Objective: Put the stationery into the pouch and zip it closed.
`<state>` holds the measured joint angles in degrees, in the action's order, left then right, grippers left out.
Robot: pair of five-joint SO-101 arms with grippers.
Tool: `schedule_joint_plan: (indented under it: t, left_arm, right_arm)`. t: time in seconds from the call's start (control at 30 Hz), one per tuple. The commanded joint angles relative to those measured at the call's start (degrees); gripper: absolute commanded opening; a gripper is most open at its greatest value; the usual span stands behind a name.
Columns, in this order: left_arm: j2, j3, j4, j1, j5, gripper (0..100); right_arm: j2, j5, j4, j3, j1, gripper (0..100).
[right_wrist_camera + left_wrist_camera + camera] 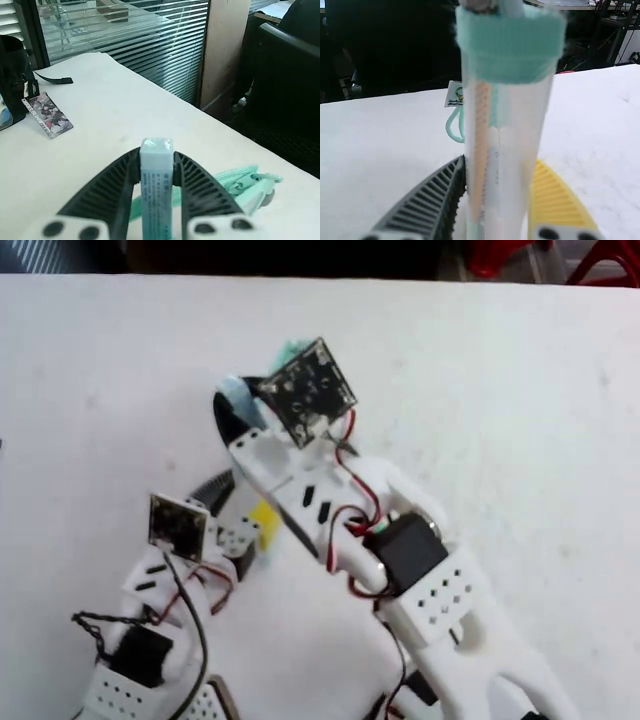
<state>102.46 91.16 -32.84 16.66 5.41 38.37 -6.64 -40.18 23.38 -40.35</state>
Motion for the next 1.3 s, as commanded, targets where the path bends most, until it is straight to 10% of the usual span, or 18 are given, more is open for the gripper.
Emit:
schedule_joint_plan:
  t: [0.0,1.27]
  left_arm:
    - [0.4,-3.3,0.0,0.1,0.3,21]
    - [0.4,-3.3,0.0,0.0,0.4,20]
  right_arm:
    - [-0.7,3.9,0.2,2.1,1.7,1.6]
    - [14.9,8.5,-16.0,2.4,5.3,1.7]
